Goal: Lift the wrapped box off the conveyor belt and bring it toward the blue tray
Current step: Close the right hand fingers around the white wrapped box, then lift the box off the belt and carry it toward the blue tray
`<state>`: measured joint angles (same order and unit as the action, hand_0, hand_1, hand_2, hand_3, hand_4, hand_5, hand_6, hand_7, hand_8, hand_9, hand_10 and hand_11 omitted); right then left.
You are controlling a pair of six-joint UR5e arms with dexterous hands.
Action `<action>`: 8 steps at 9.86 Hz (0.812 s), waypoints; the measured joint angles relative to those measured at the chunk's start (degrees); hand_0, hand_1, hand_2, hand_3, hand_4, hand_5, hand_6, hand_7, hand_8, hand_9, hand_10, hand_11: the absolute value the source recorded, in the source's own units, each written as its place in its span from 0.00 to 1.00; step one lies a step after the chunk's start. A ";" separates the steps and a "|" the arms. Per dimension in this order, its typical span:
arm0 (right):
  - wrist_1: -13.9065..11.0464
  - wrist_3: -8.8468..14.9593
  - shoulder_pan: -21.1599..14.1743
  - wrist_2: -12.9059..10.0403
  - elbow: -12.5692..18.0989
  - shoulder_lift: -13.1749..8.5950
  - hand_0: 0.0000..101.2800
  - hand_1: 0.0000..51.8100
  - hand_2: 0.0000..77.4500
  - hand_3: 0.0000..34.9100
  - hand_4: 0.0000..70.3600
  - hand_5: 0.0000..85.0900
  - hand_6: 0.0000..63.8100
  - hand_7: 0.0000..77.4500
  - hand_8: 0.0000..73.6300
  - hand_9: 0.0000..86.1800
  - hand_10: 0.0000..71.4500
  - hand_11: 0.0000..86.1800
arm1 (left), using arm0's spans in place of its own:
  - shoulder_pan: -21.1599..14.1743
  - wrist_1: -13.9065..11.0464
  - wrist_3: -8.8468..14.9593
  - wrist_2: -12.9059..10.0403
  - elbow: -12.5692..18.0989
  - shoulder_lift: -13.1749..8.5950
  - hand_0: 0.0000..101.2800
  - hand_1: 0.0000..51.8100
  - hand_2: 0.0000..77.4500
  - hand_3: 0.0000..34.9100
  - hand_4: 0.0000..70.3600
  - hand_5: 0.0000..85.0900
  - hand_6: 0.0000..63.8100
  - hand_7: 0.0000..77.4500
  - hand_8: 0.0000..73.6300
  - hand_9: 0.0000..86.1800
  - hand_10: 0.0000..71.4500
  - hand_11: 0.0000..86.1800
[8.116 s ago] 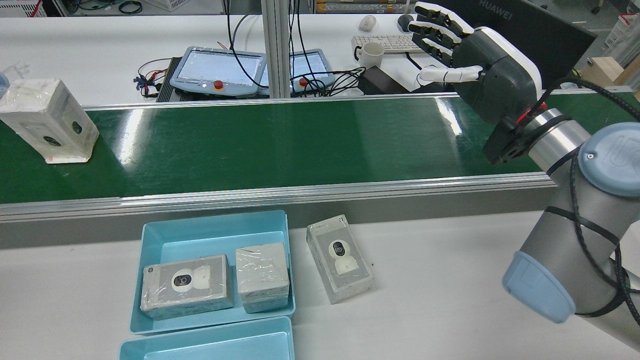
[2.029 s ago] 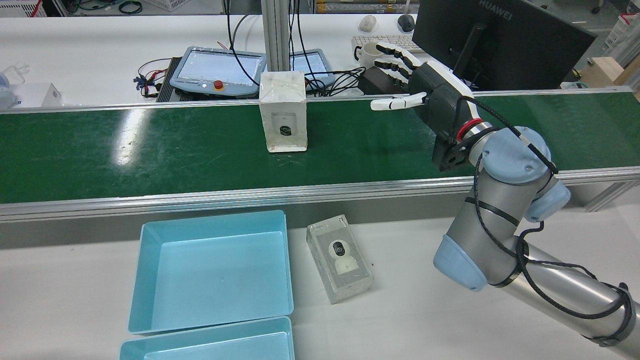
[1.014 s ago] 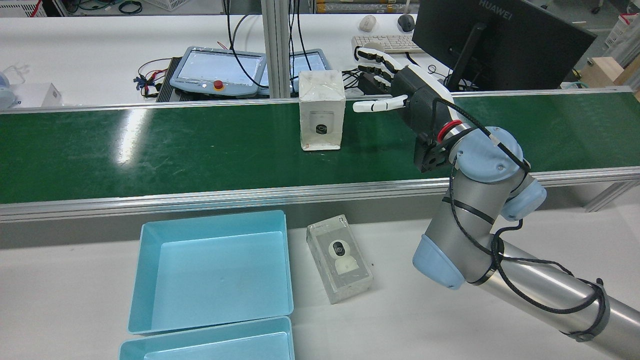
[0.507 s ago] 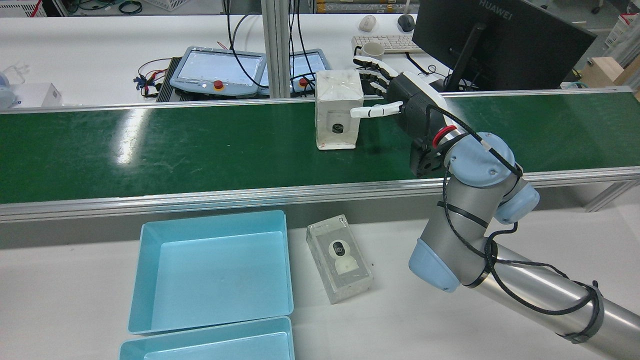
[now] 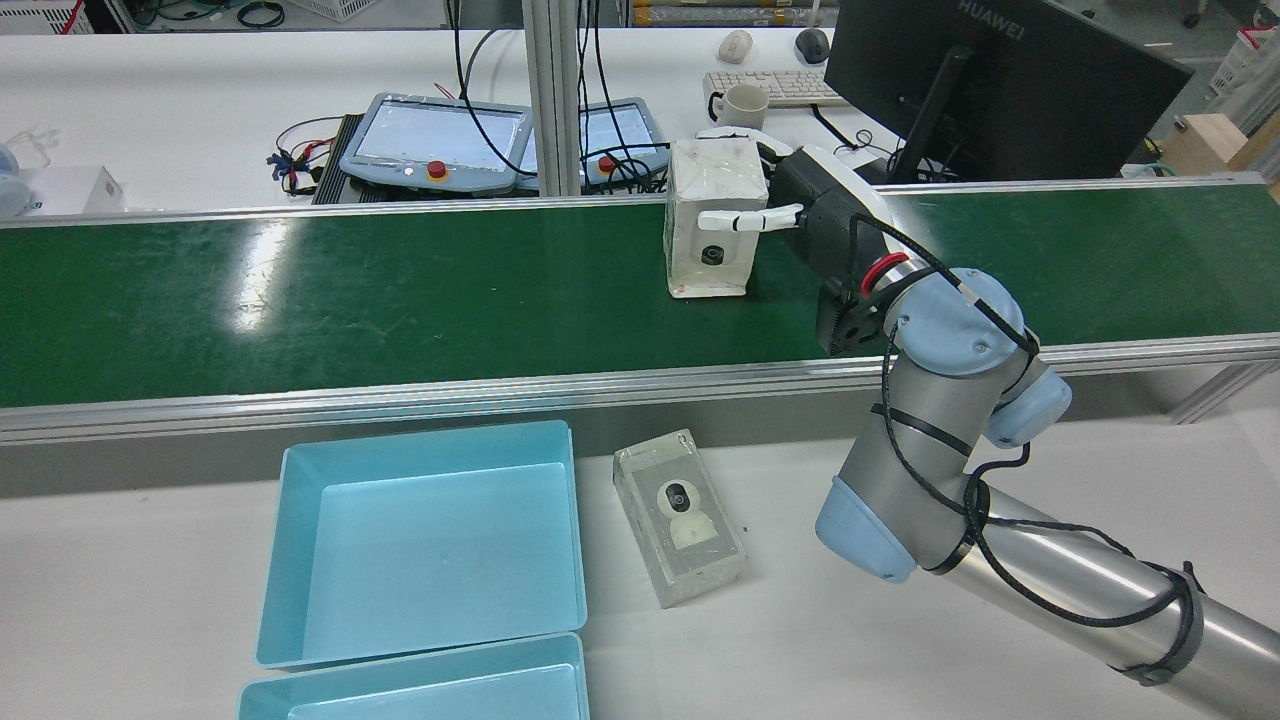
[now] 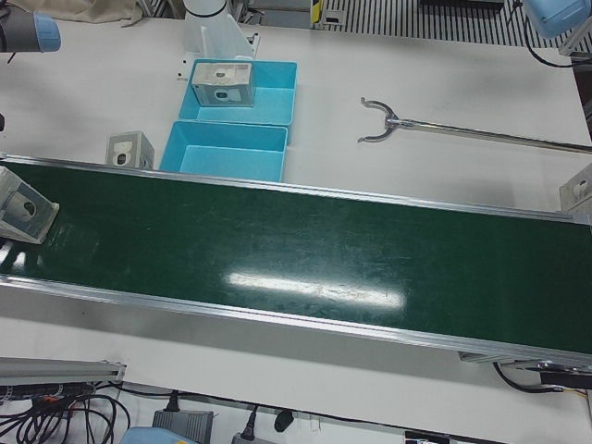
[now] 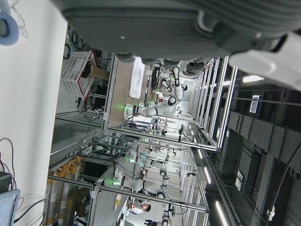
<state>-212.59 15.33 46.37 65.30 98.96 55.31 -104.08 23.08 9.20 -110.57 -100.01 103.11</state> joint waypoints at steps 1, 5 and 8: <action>0.58 -0.02 -0.08 0.00 -0.22 0.02 0.41 0.19 0.24 0.84 0.26 0.28 0.00 0.26 0.00 0.04 0.08 0.10 | 0.00 0.00 0.00 0.00 0.00 0.00 0.00 0.00 0.01 0.00 0.00 0.01 0.00 0.01 0.00 0.01 0.00 0.00; 3.01 -0.44 -0.25 0.10 0.90 0.10 0.39 0.06 0.20 0.77 0.29 0.55 0.31 0.56 0.21 0.37 0.17 0.20 | 0.00 0.00 0.00 0.00 0.00 0.00 0.00 0.00 0.01 0.00 0.00 0.01 0.00 0.01 0.01 0.01 0.01 0.00; 3.10 -0.35 -0.28 0.15 6.60 0.20 0.38 0.06 0.24 0.59 0.24 0.76 0.37 0.66 0.21 0.33 0.17 0.19 | 0.00 0.00 0.00 0.00 0.00 0.00 0.00 0.00 0.01 0.00 0.00 0.01 0.00 0.01 0.01 0.01 0.00 0.00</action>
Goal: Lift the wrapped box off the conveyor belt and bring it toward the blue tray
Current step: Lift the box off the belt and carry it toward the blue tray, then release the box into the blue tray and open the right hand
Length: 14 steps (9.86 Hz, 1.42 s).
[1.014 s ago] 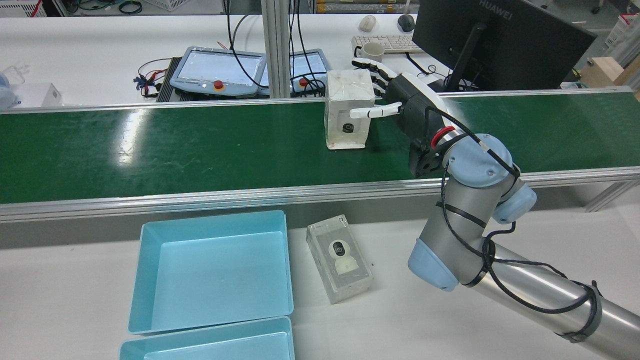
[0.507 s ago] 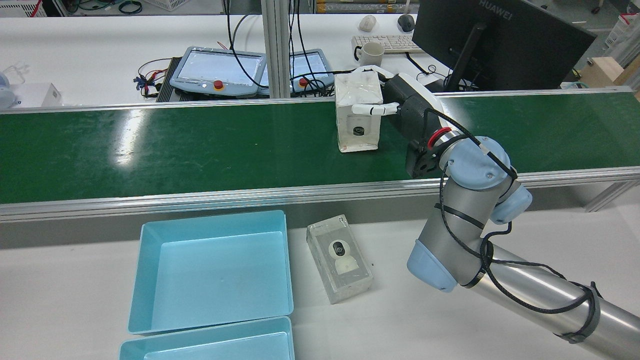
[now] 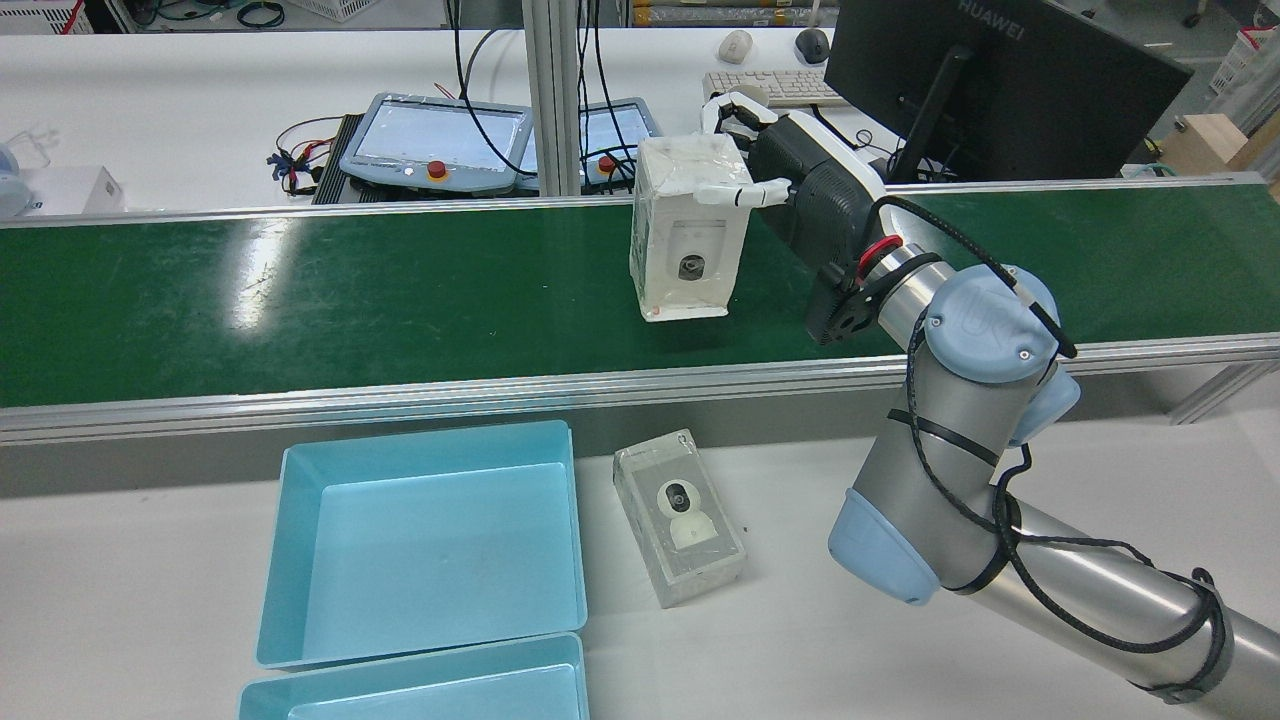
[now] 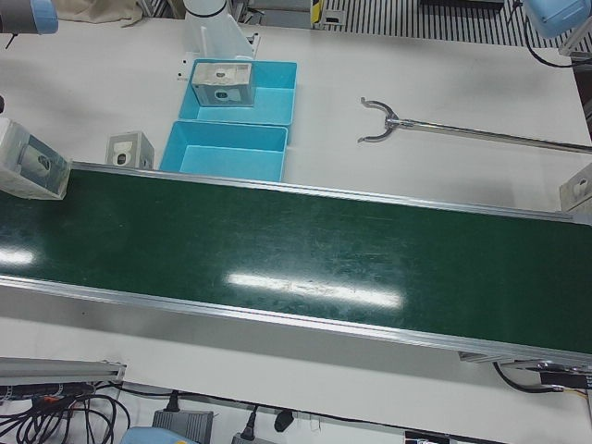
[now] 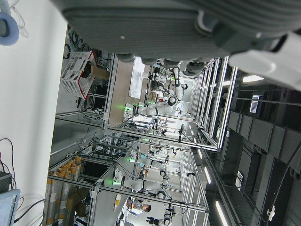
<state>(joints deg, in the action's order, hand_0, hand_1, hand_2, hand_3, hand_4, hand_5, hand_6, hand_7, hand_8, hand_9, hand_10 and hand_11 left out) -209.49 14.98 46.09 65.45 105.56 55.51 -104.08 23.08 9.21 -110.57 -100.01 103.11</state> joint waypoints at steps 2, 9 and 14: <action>-0.05 0.16 -1.33 -0.26 3.64 -0.02 0.39 0.06 0.24 0.63 0.23 0.82 0.38 0.70 0.21 0.33 0.17 0.19 | 0.00 0.00 0.00 0.00 0.00 0.00 0.00 0.00 0.01 0.00 0.00 0.01 0.00 0.01 0.01 0.01 0.01 0.00; 0.01 7.04 -20.44 -12.71 11.22 -5.23 0.44 0.06 0.25 0.81 0.29 0.72 0.21 0.68 0.09 0.26 0.05 0.07 | 0.00 0.00 0.00 0.00 0.00 0.00 0.00 0.00 0.01 0.00 0.00 0.01 0.00 0.01 0.01 0.00 0.00 0.00; 0.05 8.44 -23.94 -14.07 11.11 -5.80 0.45 0.24 0.22 0.89 0.22 0.26 0.00 0.25 0.00 0.02 0.00 0.01 | 0.00 0.00 0.00 0.00 0.00 0.00 0.00 0.00 0.01 0.00 0.00 0.01 0.00 0.01 0.01 0.00 0.01 0.00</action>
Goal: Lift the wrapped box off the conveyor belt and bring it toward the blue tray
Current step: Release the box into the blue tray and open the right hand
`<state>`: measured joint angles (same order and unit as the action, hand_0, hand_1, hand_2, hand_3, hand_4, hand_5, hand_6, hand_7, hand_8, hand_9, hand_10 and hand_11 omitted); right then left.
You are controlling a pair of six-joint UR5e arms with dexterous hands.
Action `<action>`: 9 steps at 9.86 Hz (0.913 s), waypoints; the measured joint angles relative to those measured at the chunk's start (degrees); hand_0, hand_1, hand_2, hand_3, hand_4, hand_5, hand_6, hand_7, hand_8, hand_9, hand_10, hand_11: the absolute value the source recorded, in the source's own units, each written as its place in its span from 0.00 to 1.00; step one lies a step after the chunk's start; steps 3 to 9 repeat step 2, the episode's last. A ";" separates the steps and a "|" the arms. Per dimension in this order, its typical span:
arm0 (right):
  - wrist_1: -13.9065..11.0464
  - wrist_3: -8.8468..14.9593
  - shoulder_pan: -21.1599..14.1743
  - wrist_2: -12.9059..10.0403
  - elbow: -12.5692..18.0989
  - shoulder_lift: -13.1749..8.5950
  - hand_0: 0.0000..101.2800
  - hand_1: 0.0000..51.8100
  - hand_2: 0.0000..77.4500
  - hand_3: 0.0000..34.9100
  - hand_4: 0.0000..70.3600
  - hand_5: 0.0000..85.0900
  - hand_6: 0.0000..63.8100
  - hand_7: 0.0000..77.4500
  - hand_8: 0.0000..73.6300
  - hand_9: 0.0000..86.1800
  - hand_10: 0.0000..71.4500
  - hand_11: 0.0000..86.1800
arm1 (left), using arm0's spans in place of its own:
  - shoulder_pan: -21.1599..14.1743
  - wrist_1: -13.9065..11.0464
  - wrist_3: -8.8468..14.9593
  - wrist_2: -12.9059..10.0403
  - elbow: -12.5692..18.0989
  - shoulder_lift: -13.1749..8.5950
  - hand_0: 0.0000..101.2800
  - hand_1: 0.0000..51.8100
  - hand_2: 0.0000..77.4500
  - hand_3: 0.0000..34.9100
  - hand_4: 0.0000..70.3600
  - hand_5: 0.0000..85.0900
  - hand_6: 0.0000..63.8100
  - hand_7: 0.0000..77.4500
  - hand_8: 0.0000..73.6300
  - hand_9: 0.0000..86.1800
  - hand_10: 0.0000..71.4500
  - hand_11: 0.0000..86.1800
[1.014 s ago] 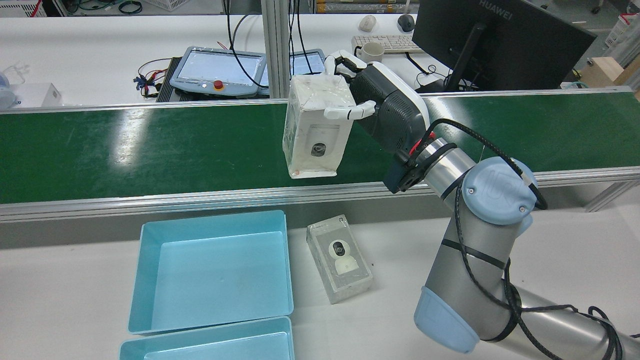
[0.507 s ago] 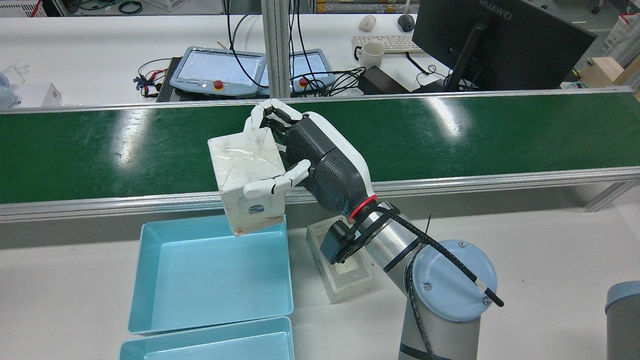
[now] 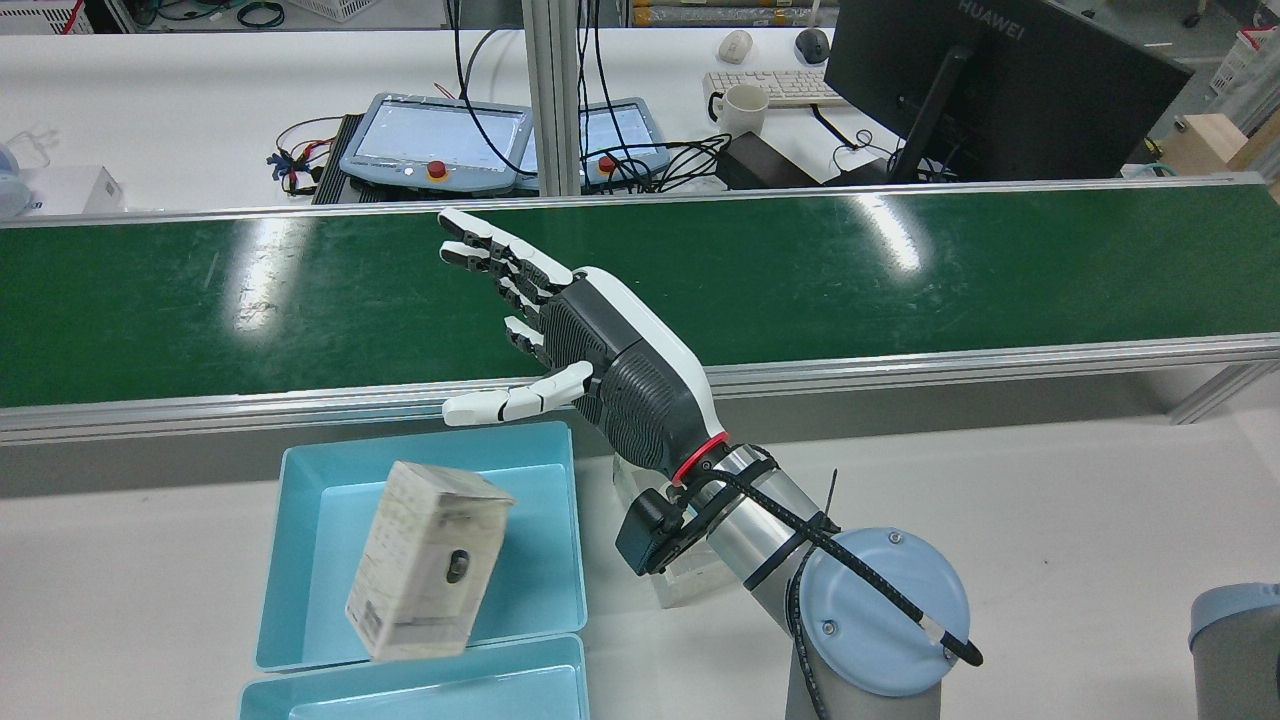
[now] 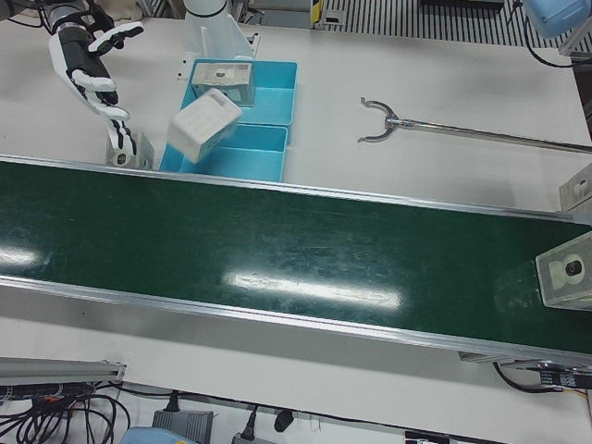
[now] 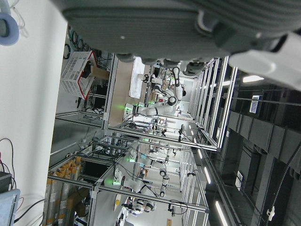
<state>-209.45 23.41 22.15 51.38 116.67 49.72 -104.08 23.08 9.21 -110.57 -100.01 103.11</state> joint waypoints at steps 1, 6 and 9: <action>-0.03 -0.12 -0.12 0.04 0.08 0.38 0.45 0.24 0.22 0.89 0.22 0.26 0.00 0.25 0.00 0.02 0.00 0.01 | 0.00 0.00 0.00 0.00 0.00 0.00 0.00 0.00 0.01 0.00 0.00 0.01 0.00 0.01 0.01 0.00 0.01 0.00; -0.08 -0.31 -0.07 0.23 0.27 0.79 0.43 0.21 0.22 0.88 0.22 0.17 0.00 0.25 0.00 0.03 0.02 0.04 | 0.00 0.00 0.00 0.00 0.00 0.00 0.00 0.00 0.01 0.00 0.00 0.01 0.00 0.01 0.01 0.00 0.01 0.00; -0.08 -0.31 -0.07 0.23 0.27 0.79 0.43 0.21 0.22 0.88 0.22 0.17 0.00 0.25 0.00 0.03 0.02 0.04 | 0.00 0.00 0.00 0.00 0.00 0.00 0.00 0.00 0.01 0.00 0.00 0.01 0.00 0.01 0.01 0.00 0.01 0.00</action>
